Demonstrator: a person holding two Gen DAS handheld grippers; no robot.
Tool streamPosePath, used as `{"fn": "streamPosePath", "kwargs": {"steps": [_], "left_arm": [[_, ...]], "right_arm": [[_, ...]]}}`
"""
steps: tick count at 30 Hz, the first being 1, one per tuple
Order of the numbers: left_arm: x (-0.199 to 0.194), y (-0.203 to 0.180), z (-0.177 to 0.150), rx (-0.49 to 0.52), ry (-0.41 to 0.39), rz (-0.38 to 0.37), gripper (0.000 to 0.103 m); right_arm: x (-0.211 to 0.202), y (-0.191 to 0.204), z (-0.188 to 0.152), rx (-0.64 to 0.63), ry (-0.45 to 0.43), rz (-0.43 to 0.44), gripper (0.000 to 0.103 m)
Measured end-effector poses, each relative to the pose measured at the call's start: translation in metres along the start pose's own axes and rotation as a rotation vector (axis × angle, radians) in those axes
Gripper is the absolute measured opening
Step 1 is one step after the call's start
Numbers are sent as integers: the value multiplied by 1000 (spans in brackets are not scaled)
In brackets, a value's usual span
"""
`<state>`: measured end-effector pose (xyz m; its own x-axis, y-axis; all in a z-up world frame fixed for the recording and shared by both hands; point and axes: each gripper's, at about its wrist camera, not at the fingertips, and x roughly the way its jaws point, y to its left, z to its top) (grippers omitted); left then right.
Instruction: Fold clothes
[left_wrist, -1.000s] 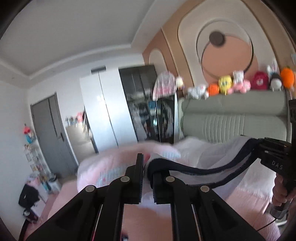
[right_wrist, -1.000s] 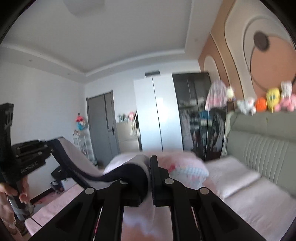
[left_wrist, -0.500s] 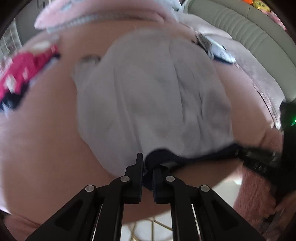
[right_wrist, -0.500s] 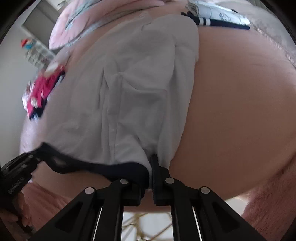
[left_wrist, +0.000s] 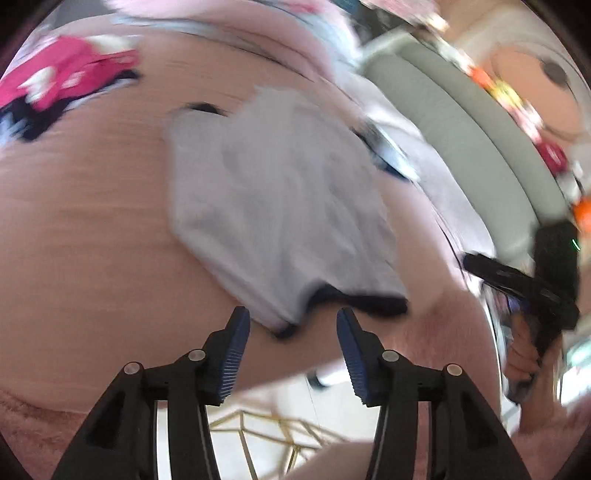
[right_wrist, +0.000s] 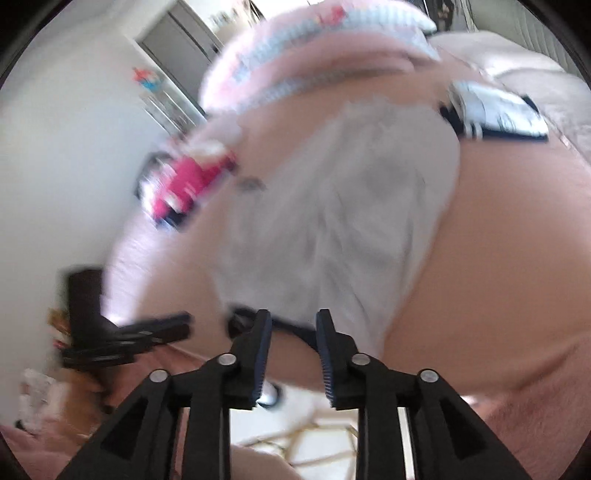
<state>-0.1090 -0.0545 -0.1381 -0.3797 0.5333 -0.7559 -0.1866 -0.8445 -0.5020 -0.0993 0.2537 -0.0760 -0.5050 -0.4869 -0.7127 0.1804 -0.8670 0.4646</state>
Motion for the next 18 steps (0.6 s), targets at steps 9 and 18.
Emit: {"fn": "streamPosePath", "kwargs": {"steps": [9, 18], "left_arm": [[42, 48, 45, -232, -93, 113, 46], [74, 29, 60, -222, -55, 82, 6]], "right_arm": [[103, -27, 47, 20, 74, -320, 50], [117, -22, 44, -38, 127, -338, 9]]}}
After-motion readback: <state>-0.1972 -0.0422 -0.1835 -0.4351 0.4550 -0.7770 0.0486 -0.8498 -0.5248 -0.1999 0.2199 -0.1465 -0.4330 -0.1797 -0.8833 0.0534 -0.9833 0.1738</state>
